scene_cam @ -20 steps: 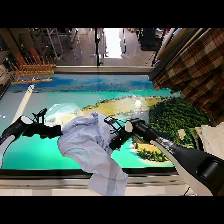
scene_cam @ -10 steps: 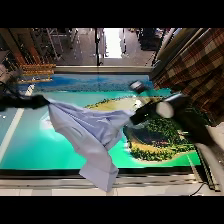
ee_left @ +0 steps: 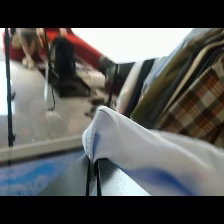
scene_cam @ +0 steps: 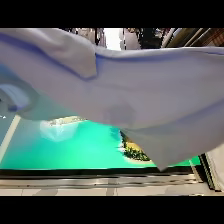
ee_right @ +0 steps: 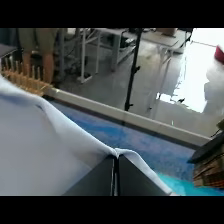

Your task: Fold the clothes and pants, and hang the long-sleeved shirts on hangers.

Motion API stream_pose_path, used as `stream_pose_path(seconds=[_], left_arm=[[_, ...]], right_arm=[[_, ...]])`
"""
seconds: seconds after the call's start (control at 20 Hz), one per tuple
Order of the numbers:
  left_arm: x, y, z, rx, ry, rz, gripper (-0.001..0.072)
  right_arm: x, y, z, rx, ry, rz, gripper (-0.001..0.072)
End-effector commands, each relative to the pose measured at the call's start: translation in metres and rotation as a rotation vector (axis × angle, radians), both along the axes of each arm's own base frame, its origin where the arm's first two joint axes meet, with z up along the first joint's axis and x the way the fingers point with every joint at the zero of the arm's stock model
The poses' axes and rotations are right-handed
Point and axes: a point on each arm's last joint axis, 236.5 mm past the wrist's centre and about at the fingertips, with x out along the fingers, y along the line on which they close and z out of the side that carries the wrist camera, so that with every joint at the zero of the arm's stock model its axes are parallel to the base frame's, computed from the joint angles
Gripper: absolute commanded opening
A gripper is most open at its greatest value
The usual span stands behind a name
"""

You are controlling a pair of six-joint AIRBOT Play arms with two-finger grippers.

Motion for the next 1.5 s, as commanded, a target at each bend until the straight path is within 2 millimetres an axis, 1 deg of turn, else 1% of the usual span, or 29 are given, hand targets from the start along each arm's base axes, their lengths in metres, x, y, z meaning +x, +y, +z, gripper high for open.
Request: stream_pose_path(seconds=[0.0,0.05,0.1,0.15,0.2,0.25,0.3,0.4,0.45,0.5,0.55,0.6,0.65,0.7,0.75,0.8,0.85,0.9,0.95,1.0,1.05,1.1,1.15,1.2,1.25,1.3,1.35,1.4,1.45], left_arm=[[0.013,0.004,0.007,-0.044,-0.016,-0.031,0.0004],[0.042,0.004,-0.016,-0.069,0.060,-0.078,0.0005],[0.078,0.002,-0.052,-0.067,0.162,-0.106,0.0005],[0.115,0.001,-0.095,-0.042,0.273,-0.106,0.0005],[0.151,-0.001,-0.143,-0.011,0.390,-0.097,0.0005],[0.188,-0.001,-0.194,-0.001,0.506,-0.075,0.0005],[0.224,-0.001,-0.241,-0.007,0.588,-0.053,0.0005],[0.283,-0.003,-0.322,-0.060,0.689,-0.019,0.0005],[0.306,-0.001,-0.355,-0.109,0.730,0.012,0.0005],[0.325,0.005,-0.383,-0.161,0.758,0.053,0.0005],[0.342,0.012,-0.403,-0.208,0.764,0.100,0.0008],[0.353,0.019,-0.413,-0.240,0.750,0.134,0.0099],[0.360,0.031,-0.413,-0.248,0.727,0.167,0.0408],[0.361,0.044,-0.409,-0.257,0.711,0.189,0.0656],[0.355,0.056,-0.406,-0.250,0.727,0.192,0.0690],[0.339,0.070,-0.408,-0.223,0.783,0.178,0.0689],[0.315,0.082,-0.417,-0.195,0.878,0.160,0.0689],[0.280,0.100,-0.435,-0.155,1.028,0.162,0.0688],[0.240,0.120,-0.456,-0.110,1.200,0.189,0.0682],[0.195,0.138,-0.478,-0.047,1.379,0.204,0.0620],[0.160,0.146,-0.493,-0.008,1.503,0.205,0.0554],[0.136,0.144,-0.503,-0.004,1.561,0.194,0.0553],[0.116,0.136,-0.510,-0.006,1.579,0.175,0.0553],[0.096,0.127,-0.520,-0.002,1.576,0.174,0.0554],[0.074,0.119,-0.532,-0.002,1.563,0.189,0.0586],[0.055,0.114,-0.545,-0.008,1.551,0.215,0.0671],[0.036,0.110,-0.558,-0.002,1.533,0.228,0.0716],[0.020,0.104,-0.572,0.015,1.513,0.218,0.0717],[0.008,0.096,-0.583,0.022,1.493,0.184,0.0717]], right_arm=[[0.036,-0.041,0.019,-0.087,-0.072,-0.214,0.0016],[0.072,-0.044,0.003,-0.151,-0.013,-0.277,0.0016],[0.110,-0.040,-0.021,-0.216,0.062,-0.314,0.0016],[0.154,-0.037,-0.056,-0.279,0.163,-0.344,0.0017],[0.196,-0.038,-0.098,-0.316,0.274,-0.362,0.0017],[0.236,-0.040,-0.147,-0.329,0.394,-0.363,0.0017],[0.277,-0.043,-0.202,-0.311,0.505,-0.350,0.0017],[0.346,-0.045,-0.299,-0.199,0.646,-0.299,0.0017],[0.375,-0.043,-0.340,-0.131,0.680,-0.278,0.0019],[0.400,-0.042,-0.372,-0.079,0.685,-0.270,0.0020],[0.421,-0.039,-0.398,-0.041,0.670,-0.266,0.0023],[0.436,-0.038,-0.414,-0.025,0.651,-0.271,0.0081],[0.444,-0.039,-0.422,-0.010,0.639,-0.281,0.0293],[0.443,-0.045,-0.427,-0.031,0.649,-0.292,0.0455],[0.434,-0.059,-0.431,-0.058,0.701,-0.312,0.0462],[0.417,-0.075,-0.437,-0.061,0.792,-0.332,0.0463],[0.392,-0.093,-0.445,-0.027,0.923,-0.351,0.0478],[0.365,-0.104,-0.453,0.030,1.044,-0.336,0.0508],[0.336,-0.109,-0.460,0.104,1.163,-0.291,0.0503],[0.308,-0.110,-0.463,0.173,1.255,-0.236,0.0484],[0.277,-0.110,-0.466,0.236,1.329,-0.192,0.0460],[0.248,-0.108,-0.470,0.283,1.379,-0.160,0.0461],[0.212,-0.102,-0.477,0.334,1.431,-0.136,0.0465],[0.178,-0.093,-0.485,0.372,1.471,-0.109,0.0485],[0.142,-0.084,-0.496,0.408,1.513,-0.095,0.0531],[0.111,-0.078,-0.507,0.424,1.548,-0.078,0.0540],[0.084,-0.072,-0.518,0.447,1.589,-0.065,0.0540],[0.065,-0.069,-0.526,0.472,1.623,-0.057,0.0540],[0.051,-0.068,-0.534,0.502,1.651,-0.055,0.0540]])
